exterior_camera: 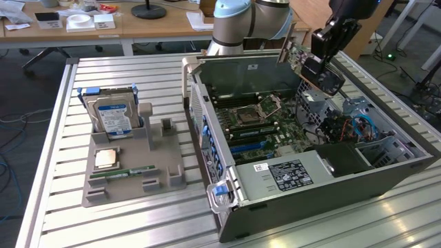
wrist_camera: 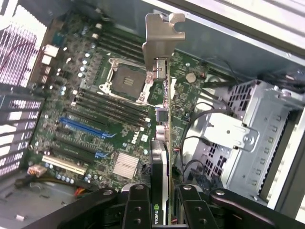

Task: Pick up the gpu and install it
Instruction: 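Insert the gpu into the slot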

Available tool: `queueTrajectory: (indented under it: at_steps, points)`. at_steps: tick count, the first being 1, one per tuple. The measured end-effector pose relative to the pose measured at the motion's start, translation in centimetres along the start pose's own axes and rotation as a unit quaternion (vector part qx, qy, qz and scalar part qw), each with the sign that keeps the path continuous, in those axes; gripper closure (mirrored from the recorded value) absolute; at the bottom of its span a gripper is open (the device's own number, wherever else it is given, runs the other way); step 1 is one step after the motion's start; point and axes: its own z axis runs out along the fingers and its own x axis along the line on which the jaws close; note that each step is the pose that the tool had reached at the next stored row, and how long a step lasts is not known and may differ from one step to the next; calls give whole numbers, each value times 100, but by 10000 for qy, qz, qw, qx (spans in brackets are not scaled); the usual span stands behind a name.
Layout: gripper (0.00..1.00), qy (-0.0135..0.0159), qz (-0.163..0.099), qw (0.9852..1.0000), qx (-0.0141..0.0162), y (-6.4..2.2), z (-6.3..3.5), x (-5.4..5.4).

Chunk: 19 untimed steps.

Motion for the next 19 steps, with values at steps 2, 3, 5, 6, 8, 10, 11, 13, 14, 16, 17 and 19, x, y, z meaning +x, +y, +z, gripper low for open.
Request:
queueTrajectory:
  at_steps: [2, 3, 5, 6, 8, 10, 11, 13, 14, 16, 17, 19]
  points:
    - [74, 8, -179, 9998, -4, 0, 0, 0]
    - [74, 13, -269, 9996, -6, 0, 0, 0]
    - [74, 21, -452, 9990, -10, 0, 1, 0]
    - [74, 25, -541, 9985, -12, 0, 2, 0]
    - [74, 33, -728, 9973, -17, 0, 3, 0]
    - [74, 41, -904, 9959, -21, 0, 4, 0]
    - [74, 45, -993, 9950, -23, 0, 5, 0]
    - [74, 53, -1170, 9931, -28, 0, 6, 0]
    - [74, 57, -1259, 9920, -30, 0, 6, 0]
    - [74, 65, -1440, 9896, -34, 0, 7, 0]
    - [74, 70, -1531, 9882, -36, 0, 8, 0]
    - [74, 78, -1714, 9852, -40, 0, 9, 0]
